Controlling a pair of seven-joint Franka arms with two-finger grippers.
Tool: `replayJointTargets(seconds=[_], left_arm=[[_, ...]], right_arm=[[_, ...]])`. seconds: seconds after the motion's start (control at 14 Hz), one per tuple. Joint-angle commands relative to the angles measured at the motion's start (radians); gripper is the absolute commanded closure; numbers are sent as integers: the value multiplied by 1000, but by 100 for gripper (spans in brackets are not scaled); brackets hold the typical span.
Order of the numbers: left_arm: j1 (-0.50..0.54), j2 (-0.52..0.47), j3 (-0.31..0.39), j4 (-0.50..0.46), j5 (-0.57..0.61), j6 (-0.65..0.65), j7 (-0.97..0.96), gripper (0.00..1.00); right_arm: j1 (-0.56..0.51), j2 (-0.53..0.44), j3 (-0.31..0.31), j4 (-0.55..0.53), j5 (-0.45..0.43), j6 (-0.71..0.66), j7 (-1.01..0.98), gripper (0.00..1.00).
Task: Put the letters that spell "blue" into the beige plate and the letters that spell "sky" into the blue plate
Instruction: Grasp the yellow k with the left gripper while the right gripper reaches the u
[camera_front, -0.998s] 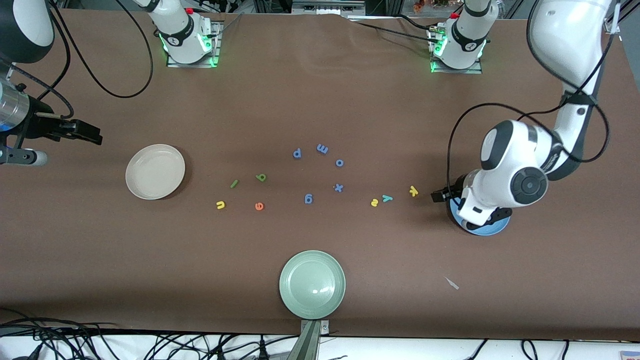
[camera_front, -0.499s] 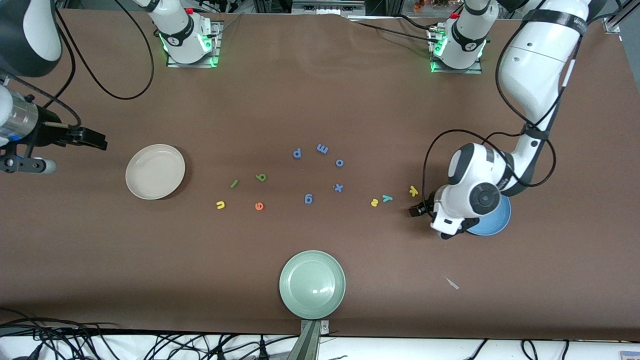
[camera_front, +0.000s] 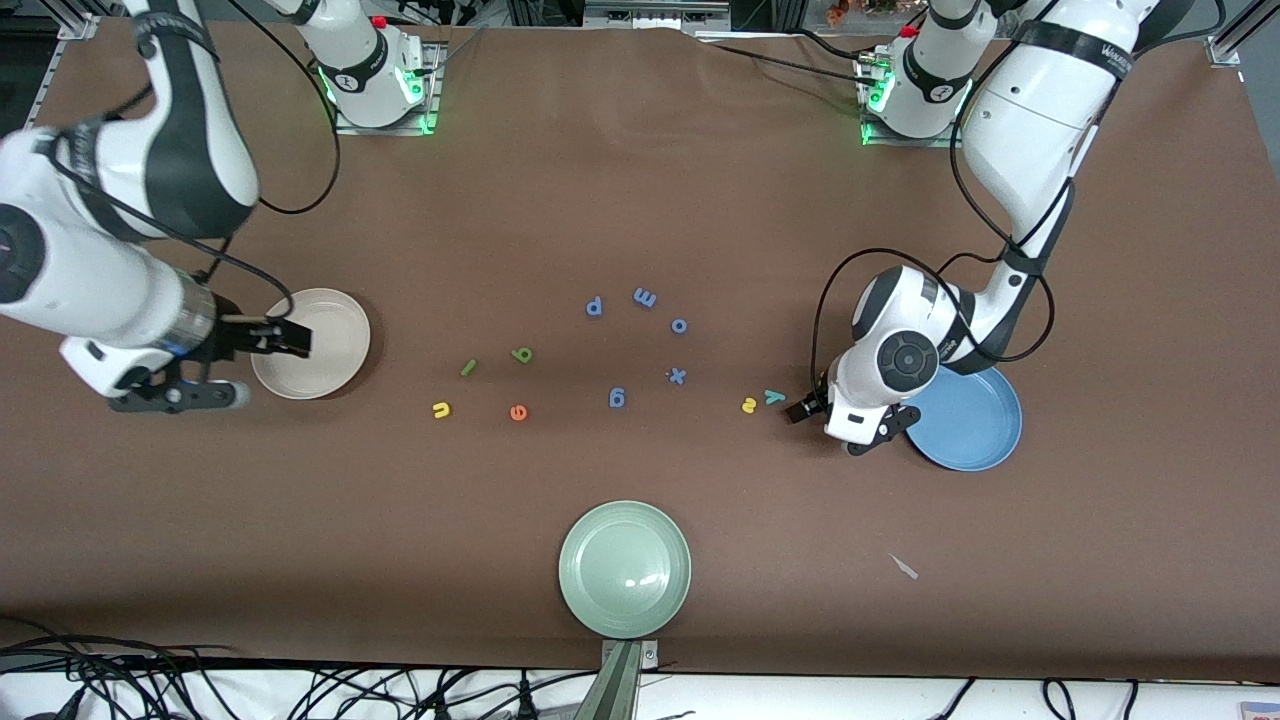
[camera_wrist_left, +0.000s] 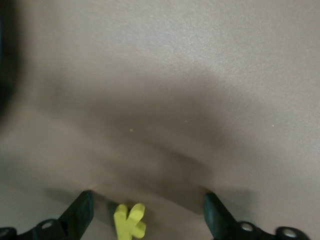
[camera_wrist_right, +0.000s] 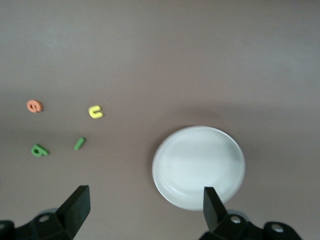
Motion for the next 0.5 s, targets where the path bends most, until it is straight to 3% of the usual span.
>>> replayJointTargets(seconds=[0.0, 0.43], left_arm=[[1, -82, 0, -80, 34, 0, -44, 10], [16, -71, 0, -103, 32, 25, -44, 28]], right_arm=[[-6, 79, 24, 10, 25, 62, 0, 0], [80, 224, 23, 10, 16, 260, 38, 0]])
